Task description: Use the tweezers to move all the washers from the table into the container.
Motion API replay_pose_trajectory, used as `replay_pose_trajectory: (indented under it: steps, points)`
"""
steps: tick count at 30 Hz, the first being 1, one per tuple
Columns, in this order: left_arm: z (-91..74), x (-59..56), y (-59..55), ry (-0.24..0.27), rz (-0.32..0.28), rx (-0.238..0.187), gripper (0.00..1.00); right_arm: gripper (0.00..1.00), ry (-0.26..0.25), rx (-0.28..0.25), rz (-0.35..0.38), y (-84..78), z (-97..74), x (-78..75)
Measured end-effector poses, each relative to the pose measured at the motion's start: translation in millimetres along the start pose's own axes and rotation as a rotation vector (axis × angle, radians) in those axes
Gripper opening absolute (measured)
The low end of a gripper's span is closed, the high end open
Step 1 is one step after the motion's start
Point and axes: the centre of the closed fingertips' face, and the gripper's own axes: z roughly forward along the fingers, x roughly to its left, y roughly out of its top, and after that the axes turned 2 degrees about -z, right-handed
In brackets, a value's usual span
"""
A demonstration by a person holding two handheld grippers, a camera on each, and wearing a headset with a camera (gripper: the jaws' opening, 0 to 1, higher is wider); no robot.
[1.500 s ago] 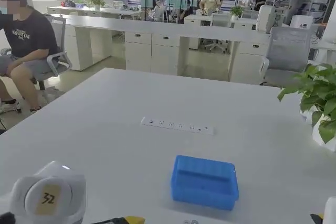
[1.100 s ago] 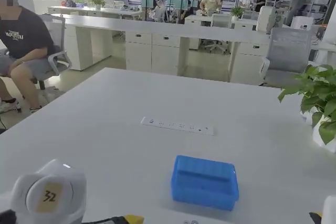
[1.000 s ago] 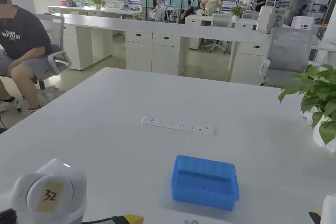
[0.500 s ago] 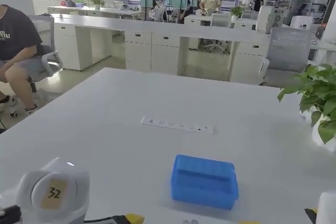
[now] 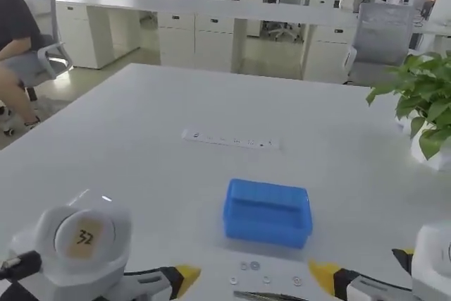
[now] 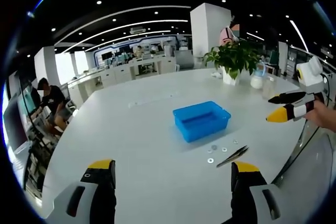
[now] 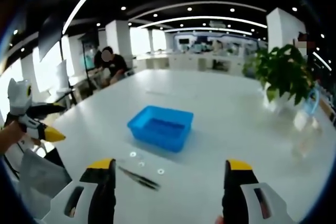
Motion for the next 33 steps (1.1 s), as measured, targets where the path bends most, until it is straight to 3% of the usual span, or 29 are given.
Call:
replay_pose_trajectory:
  steps: [6, 10, 18, 24, 27, 33]
  points:
    - [7.9, -6.4, 5.8, -0.037, 0.013, -0.019, 0.89, 0.82, 0.001, 0.001, 0.0, -0.6, 0.7, 0.8]
    - [16.9, -21.2, 2.5, -0.107, 0.041, -0.005, 0.84, 0.77, -0.011, -0.015, -0.005, -0.7, -0.3, 0.8]
    - [42.2, -47.2, -14.3, -0.228, 0.12, 0.081, 0.7, 0.73, -0.007, 0.017, 0.002, -12.1, 6.9, 0.6]
    - [57.9, -66.2, -20.1, -0.321, 0.211, 0.128, 0.47, 0.68, -0.02, 0.044, -0.012, -20.4, 13.2, -0.1]
    - [67.7, -77.6, -29.3, -0.377, 0.233, 0.185, 0.35, 0.67, -0.015, 0.045, -0.004, -21.5, 14.4, 1.8]
    - [86.1, -93.0, -38.1, -0.428, 0.317, 0.225, 0.21, 0.66, -0.019, 0.034, 0.029, -25.4, 15.5, 4.1]
